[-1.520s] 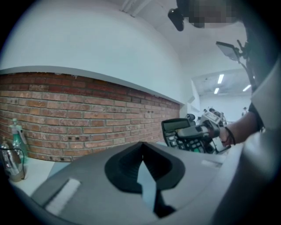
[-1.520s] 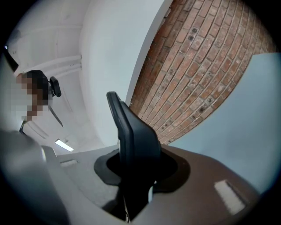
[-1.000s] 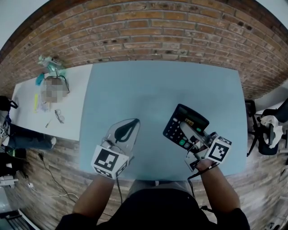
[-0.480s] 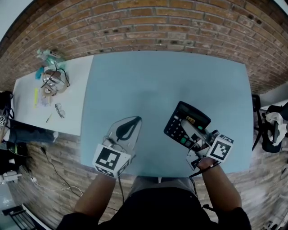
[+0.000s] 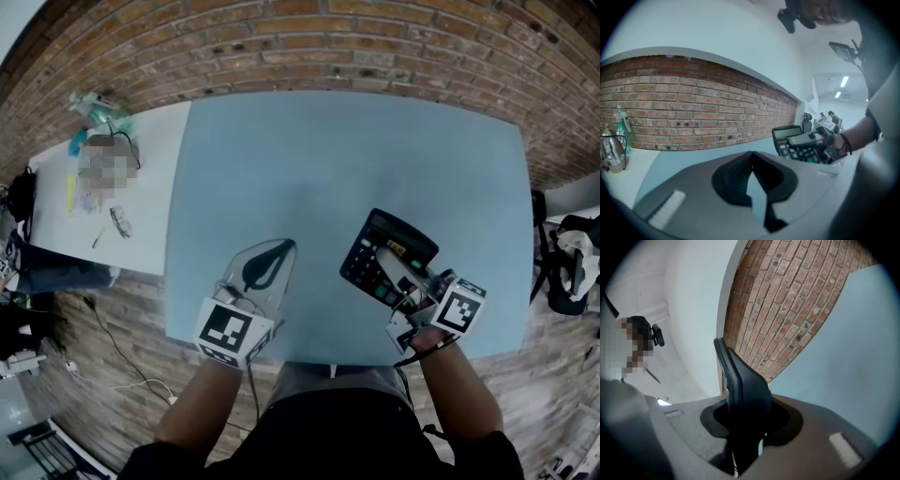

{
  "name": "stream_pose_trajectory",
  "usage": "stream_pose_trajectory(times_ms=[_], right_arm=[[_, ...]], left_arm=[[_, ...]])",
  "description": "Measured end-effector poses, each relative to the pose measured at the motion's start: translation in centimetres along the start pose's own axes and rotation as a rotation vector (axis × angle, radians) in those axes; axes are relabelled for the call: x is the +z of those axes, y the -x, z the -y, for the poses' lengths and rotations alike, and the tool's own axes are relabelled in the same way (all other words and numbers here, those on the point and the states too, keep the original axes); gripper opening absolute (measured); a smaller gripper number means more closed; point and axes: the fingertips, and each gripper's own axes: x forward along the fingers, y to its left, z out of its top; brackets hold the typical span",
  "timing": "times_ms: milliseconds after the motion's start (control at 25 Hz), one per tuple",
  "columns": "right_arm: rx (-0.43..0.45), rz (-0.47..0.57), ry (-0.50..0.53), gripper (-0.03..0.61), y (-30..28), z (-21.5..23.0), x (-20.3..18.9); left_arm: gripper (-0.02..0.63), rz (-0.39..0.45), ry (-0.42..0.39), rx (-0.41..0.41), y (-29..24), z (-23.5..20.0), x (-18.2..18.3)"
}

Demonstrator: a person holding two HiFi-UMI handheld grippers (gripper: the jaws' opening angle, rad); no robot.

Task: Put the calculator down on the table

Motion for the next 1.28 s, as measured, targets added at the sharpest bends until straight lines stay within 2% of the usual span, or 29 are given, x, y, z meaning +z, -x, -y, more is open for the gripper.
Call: stream_pose_trajectory(times_ms=[440,1280], right_arm=[[-0.019,-0.020,-0.014,0.123,-0.1,1.5,-0.7],[-0.035,-0.053,-0.071,0.123,-1.4,4.6,-2.1]], left_arm=[[0.003,-0.006,-0.004,0.029,-0.2,0.1,-1.3],[0.003,-0.067,0.016,0.027,-1.4,-0.7,-3.5]])
